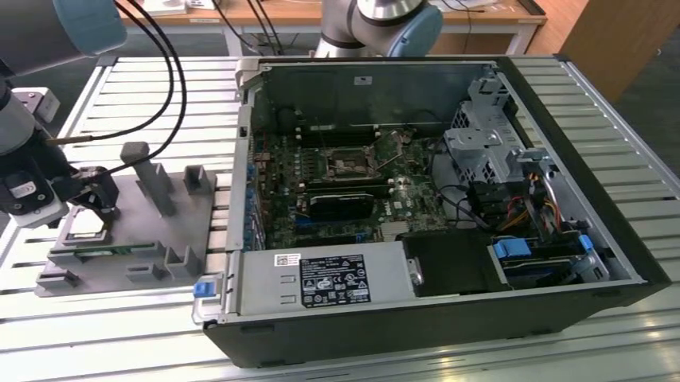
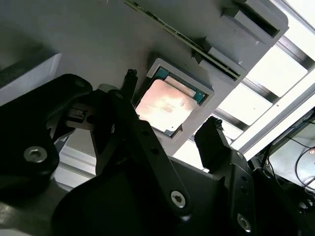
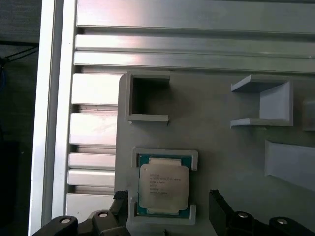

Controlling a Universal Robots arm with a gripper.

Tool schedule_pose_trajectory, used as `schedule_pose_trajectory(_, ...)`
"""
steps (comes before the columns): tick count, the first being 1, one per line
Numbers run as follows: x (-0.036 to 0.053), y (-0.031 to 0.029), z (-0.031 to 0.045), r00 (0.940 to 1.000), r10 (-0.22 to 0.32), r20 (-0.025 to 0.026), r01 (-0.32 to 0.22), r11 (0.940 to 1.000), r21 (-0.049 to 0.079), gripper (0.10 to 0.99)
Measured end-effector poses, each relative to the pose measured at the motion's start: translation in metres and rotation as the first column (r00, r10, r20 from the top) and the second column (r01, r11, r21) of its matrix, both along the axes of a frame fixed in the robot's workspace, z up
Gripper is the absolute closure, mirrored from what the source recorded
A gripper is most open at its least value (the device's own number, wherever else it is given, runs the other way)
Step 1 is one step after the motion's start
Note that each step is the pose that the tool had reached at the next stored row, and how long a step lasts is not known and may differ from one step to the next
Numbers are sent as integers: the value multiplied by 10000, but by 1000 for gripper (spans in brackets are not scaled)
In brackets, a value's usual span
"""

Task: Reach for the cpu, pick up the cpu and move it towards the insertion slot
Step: 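Pick up the cpu and move it towards the insertion slot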

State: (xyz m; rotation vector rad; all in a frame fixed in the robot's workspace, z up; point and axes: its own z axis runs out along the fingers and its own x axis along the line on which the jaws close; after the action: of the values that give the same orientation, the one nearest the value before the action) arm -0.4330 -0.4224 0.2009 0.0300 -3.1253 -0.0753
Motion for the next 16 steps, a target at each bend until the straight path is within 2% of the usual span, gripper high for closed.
schedule_pose_trajectory(16,-24,62,-125,10000,-9,0,9,10000,-7,333)
